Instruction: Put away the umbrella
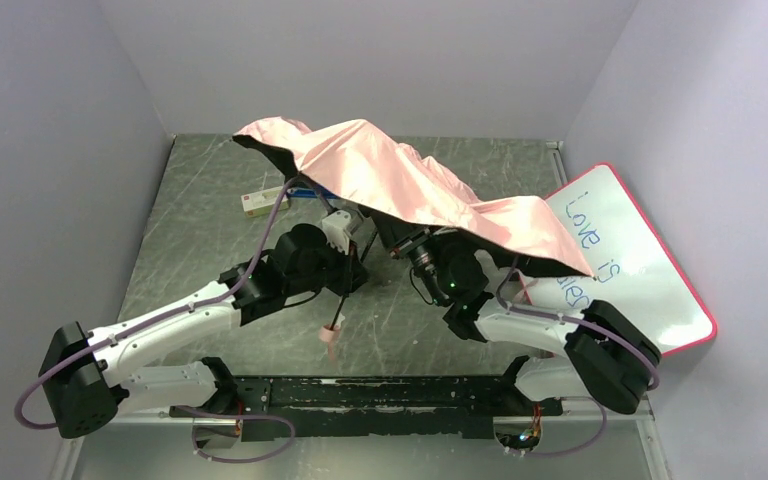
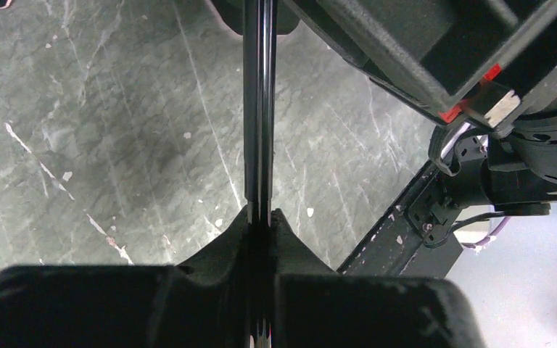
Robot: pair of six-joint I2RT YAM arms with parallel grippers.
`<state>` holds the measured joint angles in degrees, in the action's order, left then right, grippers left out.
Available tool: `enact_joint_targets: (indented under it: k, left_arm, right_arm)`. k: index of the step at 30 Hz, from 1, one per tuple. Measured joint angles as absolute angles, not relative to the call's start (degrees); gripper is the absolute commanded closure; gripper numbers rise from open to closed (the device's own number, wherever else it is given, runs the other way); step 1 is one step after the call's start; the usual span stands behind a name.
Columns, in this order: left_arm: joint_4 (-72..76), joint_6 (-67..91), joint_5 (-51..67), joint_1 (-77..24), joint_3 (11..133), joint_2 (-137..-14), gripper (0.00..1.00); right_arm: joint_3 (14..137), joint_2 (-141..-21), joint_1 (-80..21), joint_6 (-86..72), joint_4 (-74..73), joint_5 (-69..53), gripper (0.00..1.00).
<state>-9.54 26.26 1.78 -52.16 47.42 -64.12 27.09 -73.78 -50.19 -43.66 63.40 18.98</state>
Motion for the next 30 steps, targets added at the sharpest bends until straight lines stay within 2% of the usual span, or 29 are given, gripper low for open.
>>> enact_joint_targets:
  k: [3, 7, 11, 15, 22, 30]
  left_arm:
    - [-8.86, 26.24, 2.02, -52.25, 47.42, -64.12, 0.95]
    - [-7.97, 25.93, 2.81, -52.25, 47.42, -64.12, 0.76]
    - [-6.61, 25.08, 3.16, -51.77, 47.4, -63.37, 0.52]
    - [-5.52, 24.1, 6.63, -51.44, 47.11, -61.56, 0.35]
    - [-5.82, 22.9, 14.11, -51.42, 45.95, -58.65, 0.3]
    - [-6.74, 22.87, 14.72, -51.42, 45.12, -55.61, 0.29]
  right_arm:
    - [27.09, -72.71, -50.22, -43.68, 62.08, 19.55, 1.0]
    - [27.38, -71.11, -50.22, -43.66, 60.03, 21.06, 1.0]
    - [27.31, -70.46, -49.06, -43.03, 61.1, 20.69, 1.0]
    - [27.31, -70.94, -44.8, -44.8, 64.84, 15.73, 1.0]
    - [26.63, -75.83, -36.6, -50.83, 76.71, 3.88, 1.0]
    - [25.63, -79.88, -32.82, -55.79, 85.65, -6.61, 1.0]
